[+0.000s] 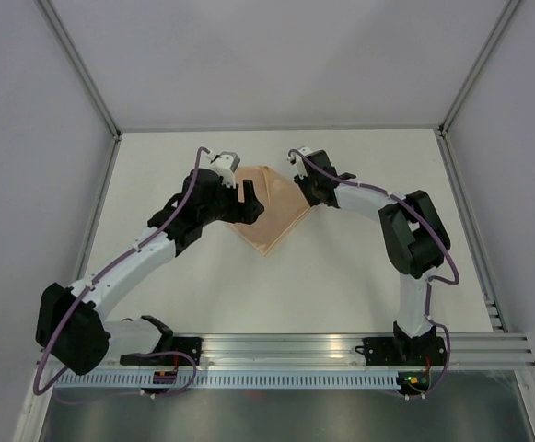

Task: Fold the napkin, place the utensils inside, and roll it up
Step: Fold the napkin at the center of the board, then roll the napkin at the center of the board.

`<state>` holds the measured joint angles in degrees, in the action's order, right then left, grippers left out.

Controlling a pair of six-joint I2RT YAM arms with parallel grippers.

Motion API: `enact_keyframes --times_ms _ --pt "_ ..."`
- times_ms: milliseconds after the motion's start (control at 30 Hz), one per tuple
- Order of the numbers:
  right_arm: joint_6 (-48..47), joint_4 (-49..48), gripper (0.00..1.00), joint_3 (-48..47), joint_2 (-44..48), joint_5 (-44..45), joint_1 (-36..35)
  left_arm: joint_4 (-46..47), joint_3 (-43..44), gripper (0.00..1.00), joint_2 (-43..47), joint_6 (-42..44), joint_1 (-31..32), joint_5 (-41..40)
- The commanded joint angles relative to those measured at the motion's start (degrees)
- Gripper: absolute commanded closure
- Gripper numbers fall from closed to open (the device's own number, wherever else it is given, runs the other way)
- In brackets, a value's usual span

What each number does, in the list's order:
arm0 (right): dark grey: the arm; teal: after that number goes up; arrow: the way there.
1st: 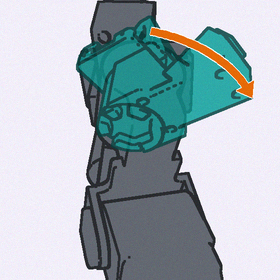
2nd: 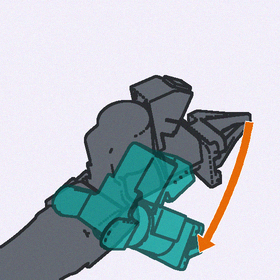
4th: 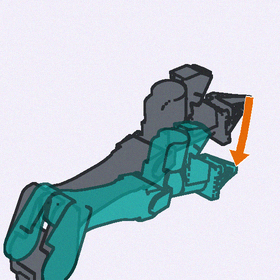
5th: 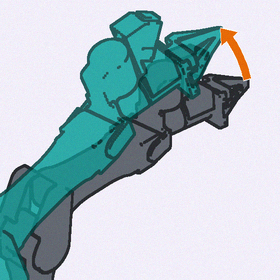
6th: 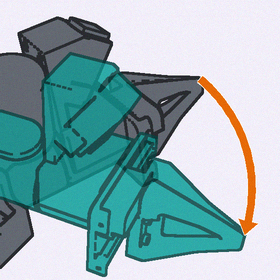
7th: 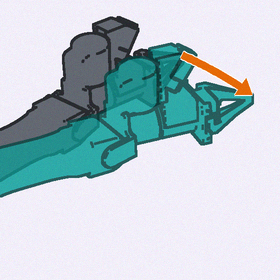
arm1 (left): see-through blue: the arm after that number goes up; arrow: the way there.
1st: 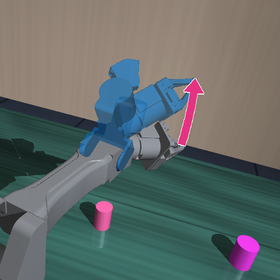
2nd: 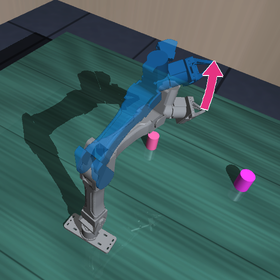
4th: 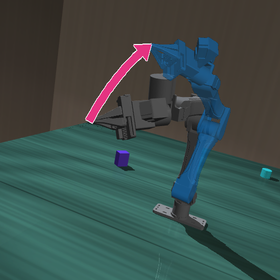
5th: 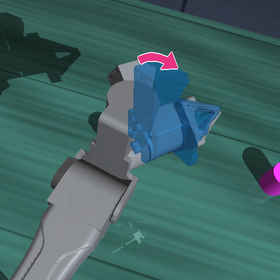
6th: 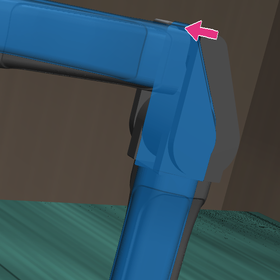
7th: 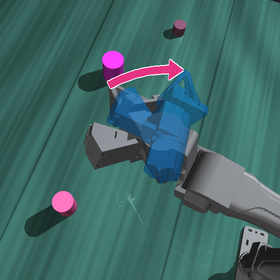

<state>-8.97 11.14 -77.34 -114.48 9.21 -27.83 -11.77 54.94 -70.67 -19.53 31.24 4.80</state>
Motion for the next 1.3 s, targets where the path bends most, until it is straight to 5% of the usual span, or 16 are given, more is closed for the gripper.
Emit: enact_keyframes --times_ms 0,533,833,1267 --pt "2.0 2.7 0.66 -4.2 0.1 -2.0 1.8 5.6 -0.6 0.16 -3.3 5.1 1.6 2.2" --pt "7.7 10.7 0.68 -10.0 6.1 -16.0 16.6 0.7 17.1 0.21 -32.2 16.0 25.2 -39.9" --pt "7.5 11.0 0.71 -8.8 6.6 -19.2 20.7 -3.0 25.6 0.28 -45.7 19.4 28.5 -50.1" --pt "7.5 10.9 0.73 -8.9 5.0 -21.2 22.6 -2.9 28.5 0.38 -52.5 23.0 29.0 -52.6"
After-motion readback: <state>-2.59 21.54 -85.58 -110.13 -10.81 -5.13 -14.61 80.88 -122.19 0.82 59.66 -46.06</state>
